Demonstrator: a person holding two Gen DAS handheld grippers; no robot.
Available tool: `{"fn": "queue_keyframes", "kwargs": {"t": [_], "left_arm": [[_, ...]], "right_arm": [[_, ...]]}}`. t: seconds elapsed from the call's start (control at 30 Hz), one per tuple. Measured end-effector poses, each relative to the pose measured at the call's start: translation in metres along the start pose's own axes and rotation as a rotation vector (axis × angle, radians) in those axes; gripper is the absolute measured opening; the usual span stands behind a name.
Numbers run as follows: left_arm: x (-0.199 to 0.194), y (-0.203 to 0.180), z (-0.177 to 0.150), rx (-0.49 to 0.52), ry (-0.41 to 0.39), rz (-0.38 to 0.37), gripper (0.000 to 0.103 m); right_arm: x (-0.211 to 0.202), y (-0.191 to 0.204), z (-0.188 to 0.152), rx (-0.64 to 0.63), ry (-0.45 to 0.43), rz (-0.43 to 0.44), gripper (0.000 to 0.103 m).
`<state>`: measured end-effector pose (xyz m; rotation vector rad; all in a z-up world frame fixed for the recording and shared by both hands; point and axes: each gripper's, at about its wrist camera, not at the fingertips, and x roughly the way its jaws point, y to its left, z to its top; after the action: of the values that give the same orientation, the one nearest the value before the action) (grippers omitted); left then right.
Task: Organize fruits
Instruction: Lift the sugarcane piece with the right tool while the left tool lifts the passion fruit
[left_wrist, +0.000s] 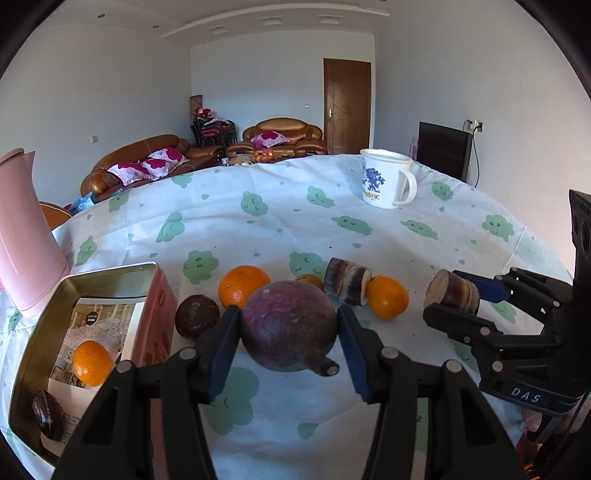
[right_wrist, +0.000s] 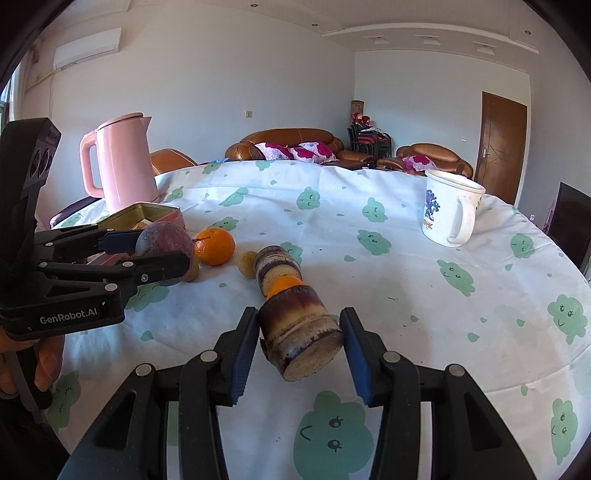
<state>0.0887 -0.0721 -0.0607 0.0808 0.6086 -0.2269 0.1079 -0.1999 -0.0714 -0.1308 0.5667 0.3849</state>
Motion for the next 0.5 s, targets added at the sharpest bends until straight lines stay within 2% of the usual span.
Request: {"fn": "queue_keyframes", "kwargs": {"t": [0.5], "left_arm": [[-0.022, -0.003, -0.006, 0.005, -0.078, 0.038, 0.054]], "right_arm": [[-0.012, 0.004, -0.003, -0.025, -0.07, -0.013, 0.047]]}}
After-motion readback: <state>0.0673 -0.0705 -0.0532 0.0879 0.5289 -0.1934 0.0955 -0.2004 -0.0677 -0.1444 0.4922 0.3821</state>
